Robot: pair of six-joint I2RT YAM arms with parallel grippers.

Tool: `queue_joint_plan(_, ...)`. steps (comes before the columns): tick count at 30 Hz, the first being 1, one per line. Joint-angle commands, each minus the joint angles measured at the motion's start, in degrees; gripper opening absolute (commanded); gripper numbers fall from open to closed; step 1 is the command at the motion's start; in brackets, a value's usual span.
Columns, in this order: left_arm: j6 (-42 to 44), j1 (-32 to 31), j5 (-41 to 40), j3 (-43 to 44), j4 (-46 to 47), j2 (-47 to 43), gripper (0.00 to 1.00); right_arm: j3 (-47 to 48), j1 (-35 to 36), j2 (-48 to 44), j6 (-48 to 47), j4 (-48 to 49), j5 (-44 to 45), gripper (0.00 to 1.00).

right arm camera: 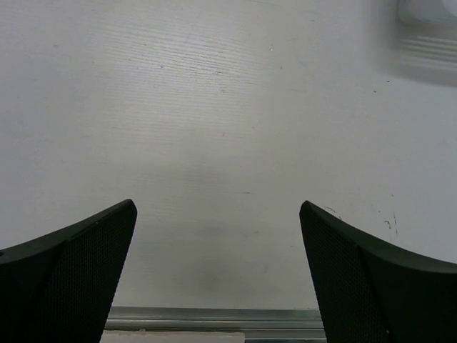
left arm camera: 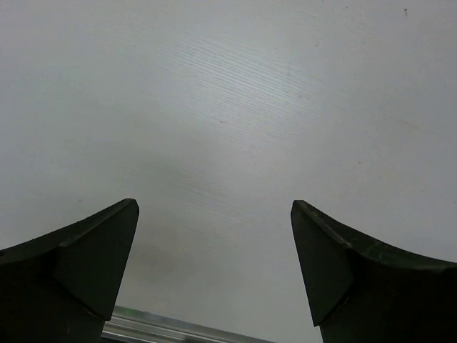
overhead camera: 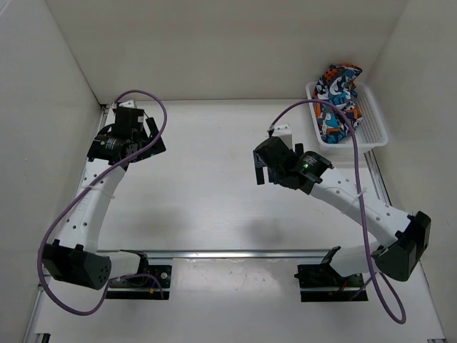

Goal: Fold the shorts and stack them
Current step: Grab the shorts from the pile

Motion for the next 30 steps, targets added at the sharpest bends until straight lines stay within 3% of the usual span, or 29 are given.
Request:
queue_joint_plan(1,1.58,0.14,2.07,2.02,-1.46,-1.12,1.0,-0.8,0.05,-1.94,1.67,1.65,0.68,0.99)
queue_joint_plan(12,3.51,0.14,3.21,0.8,-1.46,-3.66,1.0,-3.08,-2.48,-1.94,4.93,1.04,7.1,0.99)
queue_joint_plan(15,3.52,0.14,4.19,-0.61,0.73,-5.24,1.0,-1.33,-10.03,-2.55,1.52,2.78,2.99,0.99)
queue_joint_plan(19,3.0,0.14,6.03,-2.98,3.1,-7.53,1.0,4.2,-27.39,0.08,-3.94,5.17,-3.69,0.95)
queue_joint_plan(20,2.99,0.14,6.64,-2.99,3.11,-7.54,1.0,5.69,-30.76,1.56,-4.64,5.86,-9.37,0.93)
queue_joint_plan(24,3.61,-0.38,9.02,-2.37,2.58,-6.14,1.0,16.05,-45.44,14.54,-4.65,5.87,-18.55,0.96)
queue_joint_plan(30,4.13,-0.38,10.87,-1.14,2.58,-1.74,1.0,40.36,-52.32,37.2,-5.44,4.55,-25.4,1.0)
